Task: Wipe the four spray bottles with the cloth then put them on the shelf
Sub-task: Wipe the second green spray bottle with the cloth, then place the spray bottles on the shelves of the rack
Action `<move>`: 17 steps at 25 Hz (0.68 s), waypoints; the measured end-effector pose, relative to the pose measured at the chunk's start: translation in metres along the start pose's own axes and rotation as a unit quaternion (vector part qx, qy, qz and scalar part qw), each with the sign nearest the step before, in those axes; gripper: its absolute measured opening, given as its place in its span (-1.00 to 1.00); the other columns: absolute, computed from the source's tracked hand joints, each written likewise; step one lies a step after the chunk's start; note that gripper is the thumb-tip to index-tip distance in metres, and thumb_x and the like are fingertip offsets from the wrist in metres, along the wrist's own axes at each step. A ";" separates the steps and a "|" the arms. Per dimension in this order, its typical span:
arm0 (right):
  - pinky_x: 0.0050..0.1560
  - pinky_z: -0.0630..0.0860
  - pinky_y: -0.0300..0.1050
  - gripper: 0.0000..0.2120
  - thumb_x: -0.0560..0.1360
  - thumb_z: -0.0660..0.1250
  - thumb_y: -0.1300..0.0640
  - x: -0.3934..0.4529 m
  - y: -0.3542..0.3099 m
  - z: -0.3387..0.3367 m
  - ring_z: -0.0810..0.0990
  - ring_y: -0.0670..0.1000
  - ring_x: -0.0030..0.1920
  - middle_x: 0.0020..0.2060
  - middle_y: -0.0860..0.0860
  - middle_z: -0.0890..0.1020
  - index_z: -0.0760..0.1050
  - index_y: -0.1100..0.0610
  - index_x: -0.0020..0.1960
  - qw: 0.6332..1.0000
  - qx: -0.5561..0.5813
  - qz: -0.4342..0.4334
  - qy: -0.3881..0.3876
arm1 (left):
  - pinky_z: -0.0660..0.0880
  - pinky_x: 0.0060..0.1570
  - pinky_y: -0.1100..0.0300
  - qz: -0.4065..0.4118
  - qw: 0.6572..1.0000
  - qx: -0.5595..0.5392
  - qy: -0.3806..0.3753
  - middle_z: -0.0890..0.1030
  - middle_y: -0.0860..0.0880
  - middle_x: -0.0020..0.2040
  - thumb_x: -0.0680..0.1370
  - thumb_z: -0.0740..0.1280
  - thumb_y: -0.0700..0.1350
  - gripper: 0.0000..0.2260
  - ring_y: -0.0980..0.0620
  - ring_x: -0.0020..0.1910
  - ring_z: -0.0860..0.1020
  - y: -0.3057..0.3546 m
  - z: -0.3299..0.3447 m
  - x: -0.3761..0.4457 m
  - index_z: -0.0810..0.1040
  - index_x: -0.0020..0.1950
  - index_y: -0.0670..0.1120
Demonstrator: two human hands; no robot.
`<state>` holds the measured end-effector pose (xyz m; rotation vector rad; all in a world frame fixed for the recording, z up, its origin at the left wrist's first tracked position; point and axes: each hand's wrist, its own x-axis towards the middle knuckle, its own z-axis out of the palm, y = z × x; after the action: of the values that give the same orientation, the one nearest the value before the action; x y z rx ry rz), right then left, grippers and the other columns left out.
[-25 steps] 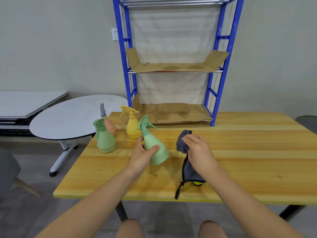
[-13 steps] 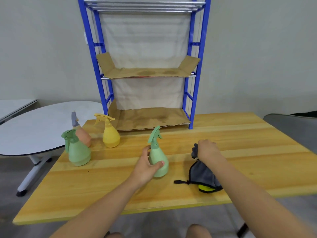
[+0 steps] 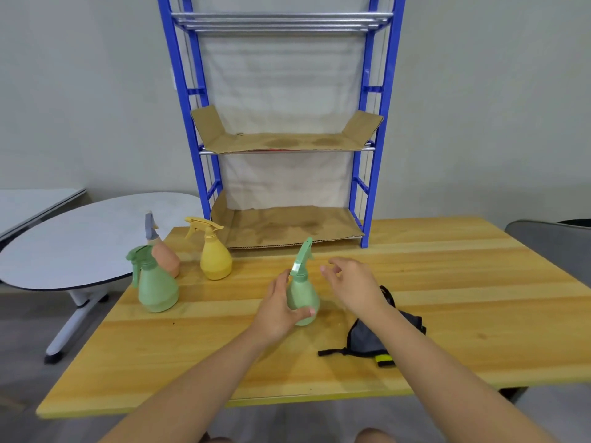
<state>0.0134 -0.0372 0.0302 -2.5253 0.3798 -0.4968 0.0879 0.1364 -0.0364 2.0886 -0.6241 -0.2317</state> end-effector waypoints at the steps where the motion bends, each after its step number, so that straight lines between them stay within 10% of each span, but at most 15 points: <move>1: 0.04 0.55 -0.02 -0.49 0.58 0.23 -0.21 -0.002 -0.014 -0.002 0.59 0.03 0.05 0.05 0.02 0.63 0.41 0.04 0.43 0.999 0.029 -0.012 0.013 | 0.31 0.41 0.11 0.003 1.000 0.016 -0.013 0.24 0.03 0.51 0.33 0.60 0.16 0.05 0.03 0.49 0.27 0.000 -0.005 0.000 0.02 0.63 0.07; 6: 0.08 0.49 0.05 -0.31 0.50 0.11 -0.43 -0.005 -0.065 0.007 0.49 0.18 0.26 0.35 0.14 0.38 0.04 -0.24 0.55 0.996 -0.035 -0.027 -0.073 | 0.29 0.46 0.04 0.078 0.984 0.147 0.059 0.38 -0.05 0.47 0.50 0.45 0.12 -0.30 -0.06 0.47 0.31 -0.001 -0.066 -0.014 0.27 0.57 -0.03; 10: 0.06 0.51 0.06 -0.36 0.52 0.18 -0.36 -0.001 -0.080 0.026 0.53 0.20 0.21 0.40 0.14 0.33 0.24 -0.07 0.49 0.991 -0.088 0.015 -0.099 | 0.47 0.21 -0.12 0.138 0.907 0.285 0.276 0.61 -0.05 0.13 0.57 0.35 -0.02 -0.73 -0.15 0.18 0.53 -0.012 -0.144 -0.025 0.59 0.23 -0.08; 17: -0.11 0.58 0.03 -0.57 0.66 0.14 0.06 -0.002 -0.091 0.041 0.58 0.08 -0.06 0.11 0.05 0.56 0.18 -0.15 0.50 0.990 -0.119 -0.057 -0.050 | 0.41 0.21 -0.13 -0.128 0.903 0.241 0.331 0.43 -0.17 0.33 0.55 0.39 0.08 -0.50 -0.27 0.30 0.39 -0.041 -0.239 -0.028 0.42 0.41 -0.10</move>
<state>0.0437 0.0569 0.0473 -2.8035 0.2704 -0.3843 0.1716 0.3429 0.0629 2.5169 0.0234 0.5306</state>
